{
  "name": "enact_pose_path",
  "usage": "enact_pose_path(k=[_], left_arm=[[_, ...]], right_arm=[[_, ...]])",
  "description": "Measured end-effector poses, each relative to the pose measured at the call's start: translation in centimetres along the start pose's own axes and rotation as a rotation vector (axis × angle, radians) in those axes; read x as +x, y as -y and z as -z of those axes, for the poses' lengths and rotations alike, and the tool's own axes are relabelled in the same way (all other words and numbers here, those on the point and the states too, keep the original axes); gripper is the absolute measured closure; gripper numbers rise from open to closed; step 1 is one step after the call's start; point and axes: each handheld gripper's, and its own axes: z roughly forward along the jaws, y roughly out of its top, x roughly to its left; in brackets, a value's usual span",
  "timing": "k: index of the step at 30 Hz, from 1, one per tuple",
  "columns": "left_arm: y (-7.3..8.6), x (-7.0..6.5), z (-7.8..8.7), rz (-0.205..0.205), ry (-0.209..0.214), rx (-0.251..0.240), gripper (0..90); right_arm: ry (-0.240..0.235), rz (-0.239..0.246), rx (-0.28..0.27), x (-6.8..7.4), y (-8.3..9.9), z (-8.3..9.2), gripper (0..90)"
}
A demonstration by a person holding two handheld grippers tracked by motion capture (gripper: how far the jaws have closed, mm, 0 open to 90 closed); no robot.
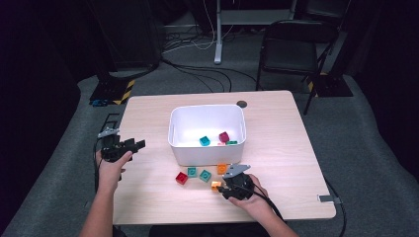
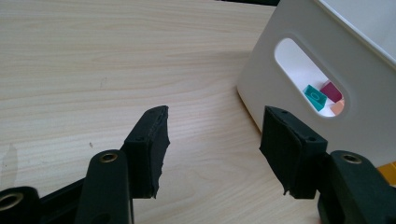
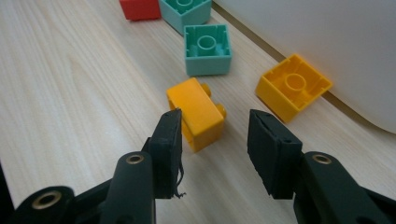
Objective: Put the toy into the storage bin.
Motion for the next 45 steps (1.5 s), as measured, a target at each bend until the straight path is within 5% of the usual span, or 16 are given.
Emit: enact_pose_path(k=[10,16,34,45], left_arm=[[0.1,-0.1,-0.1,0.000,-0.001,0.006,41.2],[0.0,0.0,0.0,0.002,-0.002,0.001,41.2],[0.0,-0.1,-0.1,-0.002,-0.003,0.006,41.2],[0.0,0.0,0.0,-0.001,-0.002,0.002,41.2]], right_arm=[[0.060,-0.062,0.003,-1.7,0.3,-0.1,54.6],[0.019,-0.090,-0.011,-1.6,0.3,0.3,53.0],[-0.033,-0.071,-0.028,-0.4,-0.4,-1.1,47.0],[-0.009,-0.043,-0.030,-0.1,-0.9,-1.2,58.5]])
